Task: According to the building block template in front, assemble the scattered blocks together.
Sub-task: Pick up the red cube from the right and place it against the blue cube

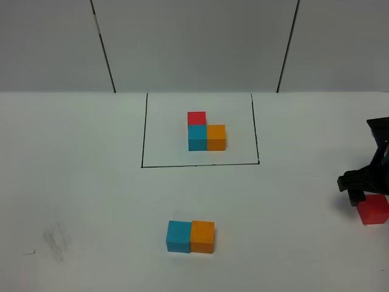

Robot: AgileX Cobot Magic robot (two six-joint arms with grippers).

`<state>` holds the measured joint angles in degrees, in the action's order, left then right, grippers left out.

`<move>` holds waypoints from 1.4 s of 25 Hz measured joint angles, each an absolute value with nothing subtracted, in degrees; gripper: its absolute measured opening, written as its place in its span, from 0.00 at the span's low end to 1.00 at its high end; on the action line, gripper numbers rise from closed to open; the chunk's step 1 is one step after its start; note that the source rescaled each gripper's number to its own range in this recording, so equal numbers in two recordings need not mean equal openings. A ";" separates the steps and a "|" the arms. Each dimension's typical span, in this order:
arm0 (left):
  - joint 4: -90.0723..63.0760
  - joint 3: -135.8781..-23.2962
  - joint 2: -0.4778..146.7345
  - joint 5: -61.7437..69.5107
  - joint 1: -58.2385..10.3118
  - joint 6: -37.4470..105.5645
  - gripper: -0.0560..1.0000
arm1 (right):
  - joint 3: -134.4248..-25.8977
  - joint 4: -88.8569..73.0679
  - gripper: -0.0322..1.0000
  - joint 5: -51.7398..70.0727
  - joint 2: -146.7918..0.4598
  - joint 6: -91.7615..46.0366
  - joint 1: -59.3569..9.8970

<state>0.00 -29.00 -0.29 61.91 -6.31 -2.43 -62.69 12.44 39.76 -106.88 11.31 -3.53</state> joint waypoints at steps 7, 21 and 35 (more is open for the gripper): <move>0.00 -29.00 -0.29 61.91 -6.31 -2.43 0.85 | -62.69 12.44 0.80 39.43 -110.34 11.20 -3.53; 0.00 -29.00 -0.29 61.91 -6.31 -2.43 0.85 | -62.69 12.48 0.05 37.23 -112.53 11.03 -3.53; 0.00 -29.00 -0.29 61.91 -6.31 -2.48 0.85 | -72.51 -6.27 0.05 56.08 -97.96 10.98 -4.48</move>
<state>0.00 -29.00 -0.29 61.91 -6.31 -2.48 -72.51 -6.27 56.08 -97.96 10.98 -4.48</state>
